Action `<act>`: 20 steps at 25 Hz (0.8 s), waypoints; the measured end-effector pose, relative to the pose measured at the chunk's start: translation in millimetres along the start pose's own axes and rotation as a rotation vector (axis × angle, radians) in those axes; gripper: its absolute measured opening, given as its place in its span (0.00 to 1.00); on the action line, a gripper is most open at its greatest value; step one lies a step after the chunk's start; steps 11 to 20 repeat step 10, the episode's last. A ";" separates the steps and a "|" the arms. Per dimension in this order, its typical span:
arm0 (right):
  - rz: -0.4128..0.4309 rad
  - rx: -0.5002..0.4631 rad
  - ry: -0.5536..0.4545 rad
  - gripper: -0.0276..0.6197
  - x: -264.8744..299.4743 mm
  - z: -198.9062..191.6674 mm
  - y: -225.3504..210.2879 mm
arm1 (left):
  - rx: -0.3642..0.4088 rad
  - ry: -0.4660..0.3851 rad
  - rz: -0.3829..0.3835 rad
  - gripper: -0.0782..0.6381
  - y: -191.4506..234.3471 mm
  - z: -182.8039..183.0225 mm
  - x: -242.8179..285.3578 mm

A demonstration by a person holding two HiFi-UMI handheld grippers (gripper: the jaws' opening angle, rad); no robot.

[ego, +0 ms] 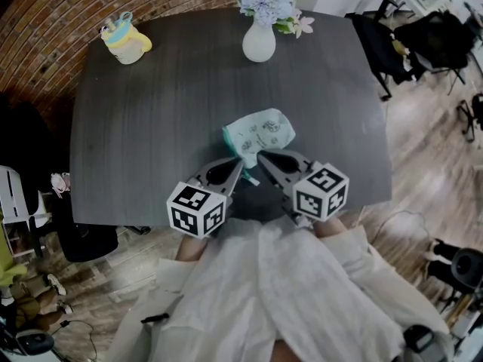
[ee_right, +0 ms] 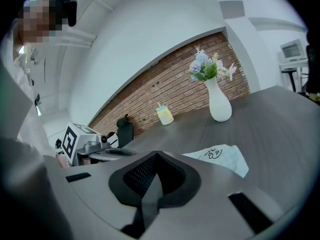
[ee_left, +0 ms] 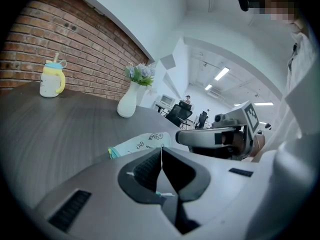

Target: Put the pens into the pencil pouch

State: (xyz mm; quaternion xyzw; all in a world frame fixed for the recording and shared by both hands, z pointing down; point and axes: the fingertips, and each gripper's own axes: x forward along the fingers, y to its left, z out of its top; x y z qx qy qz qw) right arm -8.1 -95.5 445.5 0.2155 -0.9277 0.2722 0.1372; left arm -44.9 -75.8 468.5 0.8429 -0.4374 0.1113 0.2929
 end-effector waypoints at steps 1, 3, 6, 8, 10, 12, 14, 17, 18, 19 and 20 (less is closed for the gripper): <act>0.003 0.003 -0.002 0.05 -0.4 0.1 0.3 | -0.002 0.001 -0.001 0.12 -0.2 -0.4 0.5; 0.006 0.003 -0.003 0.05 -1.6 -0.4 0.0 | -0.005 0.003 -0.005 0.12 -1.1 -1.3 1.9; 0.006 0.005 0.003 0.05 -2.8 -2.4 -2.2 | -0.006 0.008 -0.015 0.12 -2.7 -3.7 5.3; 0.006 0.011 0.005 0.05 -3.0 -3.1 -3.8 | -0.005 0.013 -0.020 0.12 -2.8 -5.1 7.0; 0.005 0.018 0.007 0.05 -3.0 -3.5 -4.9 | -0.005 0.018 -0.022 0.12 -2.5 -6.3 7.9; 0.005 0.018 0.007 0.05 -3.0 -3.5 -4.9 | -0.005 0.018 -0.022 0.12 -2.5 -6.3 7.9; 0.005 0.018 0.007 0.05 -3.0 -3.5 -4.9 | -0.005 0.018 -0.022 0.12 -2.5 -6.3 7.9; 0.005 0.018 0.007 0.05 -3.0 -3.5 -4.9 | -0.005 0.018 -0.022 0.12 -2.5 -6.3 7.9; 0.005 0.018 0.007 0.05 -3.0 -3.5 -4.9 | -0.005 0.018 -0.022 0.12 -2.5 -6.3 7.9; 0.005 0.018 0.007 0.05 -3.0 -3.5 -4.9 | -0.005 0.018 -0.022 0.12 -2.5 -6.3 7.9; 0.005 0.018 0.007 0.05 -3.0 -3.5 -4.9 | -0.005 0.018 -0.022 0.12 -2.5 -6.3 7.9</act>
